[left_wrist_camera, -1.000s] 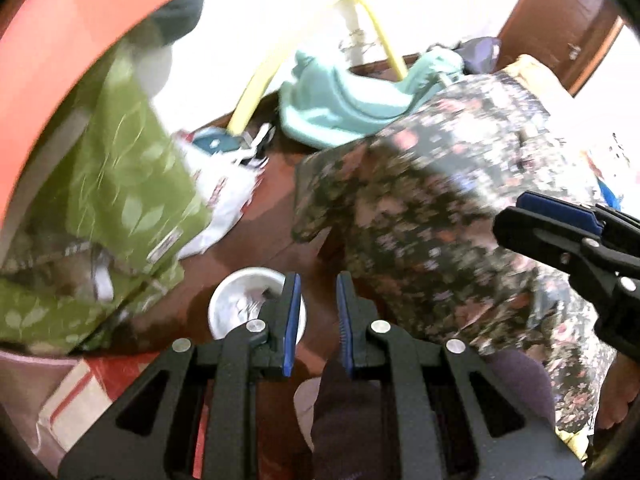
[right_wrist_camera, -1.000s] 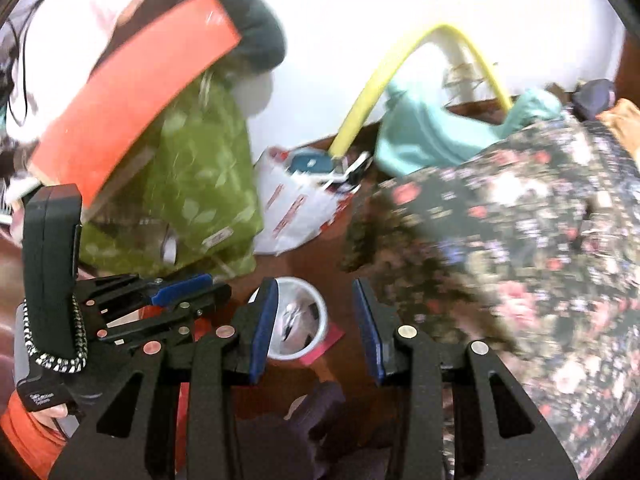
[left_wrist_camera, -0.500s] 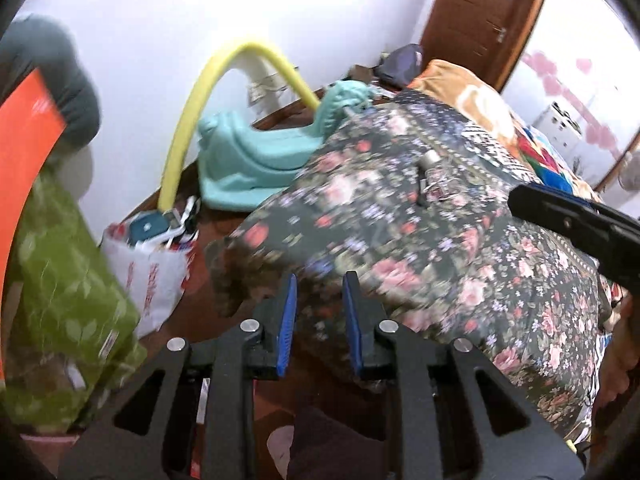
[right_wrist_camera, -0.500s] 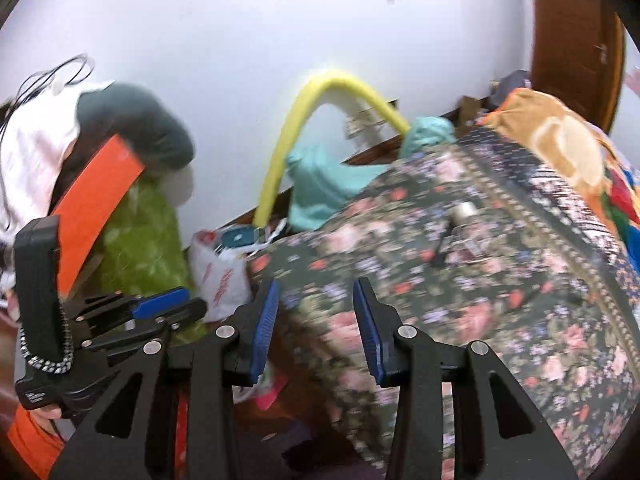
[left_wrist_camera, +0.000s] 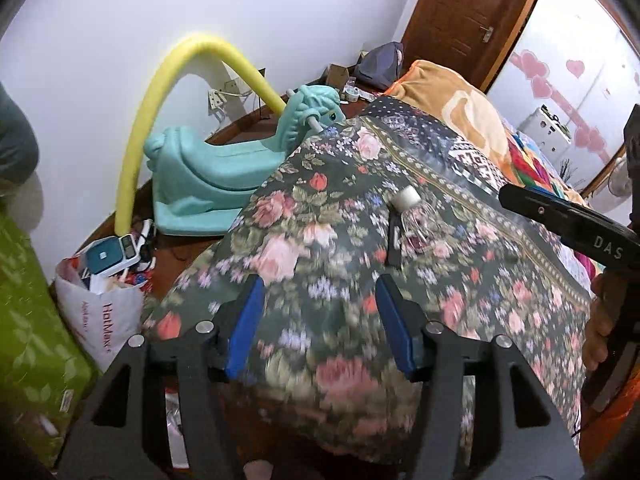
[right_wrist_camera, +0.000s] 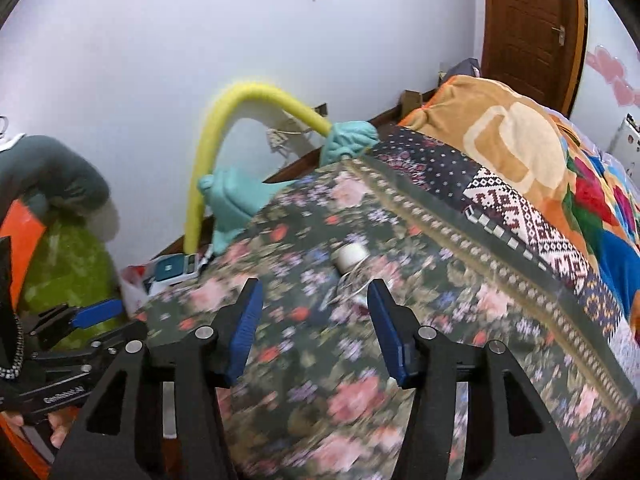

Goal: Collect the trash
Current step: 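Move both open tools back to the items on the bedspread, then grasp the white tape roll with the right tool while the left tool grasps a small white item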

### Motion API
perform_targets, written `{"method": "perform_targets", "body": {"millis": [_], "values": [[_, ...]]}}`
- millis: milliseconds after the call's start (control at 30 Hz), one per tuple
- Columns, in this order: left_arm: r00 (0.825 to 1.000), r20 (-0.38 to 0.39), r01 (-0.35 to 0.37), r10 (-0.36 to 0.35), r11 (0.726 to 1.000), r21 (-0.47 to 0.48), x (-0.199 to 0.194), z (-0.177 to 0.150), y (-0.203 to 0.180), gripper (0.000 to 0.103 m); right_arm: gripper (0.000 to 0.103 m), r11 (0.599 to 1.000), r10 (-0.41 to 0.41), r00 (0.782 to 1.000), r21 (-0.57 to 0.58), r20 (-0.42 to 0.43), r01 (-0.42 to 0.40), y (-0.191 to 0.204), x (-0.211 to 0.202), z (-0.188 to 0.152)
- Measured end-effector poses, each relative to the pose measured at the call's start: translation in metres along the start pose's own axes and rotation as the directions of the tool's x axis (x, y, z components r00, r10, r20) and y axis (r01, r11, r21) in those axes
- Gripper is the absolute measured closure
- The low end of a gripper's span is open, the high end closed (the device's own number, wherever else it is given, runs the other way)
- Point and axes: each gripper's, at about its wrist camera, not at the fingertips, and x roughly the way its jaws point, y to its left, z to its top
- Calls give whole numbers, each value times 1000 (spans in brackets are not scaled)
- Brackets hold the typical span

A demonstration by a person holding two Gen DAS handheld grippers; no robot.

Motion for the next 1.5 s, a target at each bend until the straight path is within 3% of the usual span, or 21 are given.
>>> {"method": "perform_targets", "body": {"millis": [300,500,567,600,800,1033,1133,1300,1433,1500], "values": [[999,-36,-9,9,1000,-1,80,21,7,46,53,1000,-9,996,-11,-92,8,-32,94,21],[996,-82,48,-47,999,13,117,20,-1,46,53,998,-40,987,-62,-154,31,-38,152,12],[994,-93,57,-53,998,41,126,20,-10,46,57,997,-43,987,-71,-152,33,-39,159,9],[994,-95,59,-54,997,53,129,20,-14,46,67,996,-45,989,-79,-143,34,-39,160,7],[992,-96,92,-81,988,121,136,24,-42,46,67,995,-39,999,-96,-33,36,-41,126,8],[985,-152,113,-81,971,212,154,20,-77,51,67,1000,-14,997,15,76,13,-68,67,18],[990,-134,67,-32,962,266,159,16,-91,51,67,999,-37,995,39,89,34,-81,52,10],[994,-73,-50,77,946,320,171,13,-108,51,67,995,-50,998,90,41,46,-101,51,-16],[983,-20,-162,185,905,394,181,7,-125,52,67,987,-39,999,156,-12,40,-113,55,-38],[979,-9,-181,202,895,407,179,7,-123,56,67,982,-29,999,186,-31,34,-116,55,-47]]}}
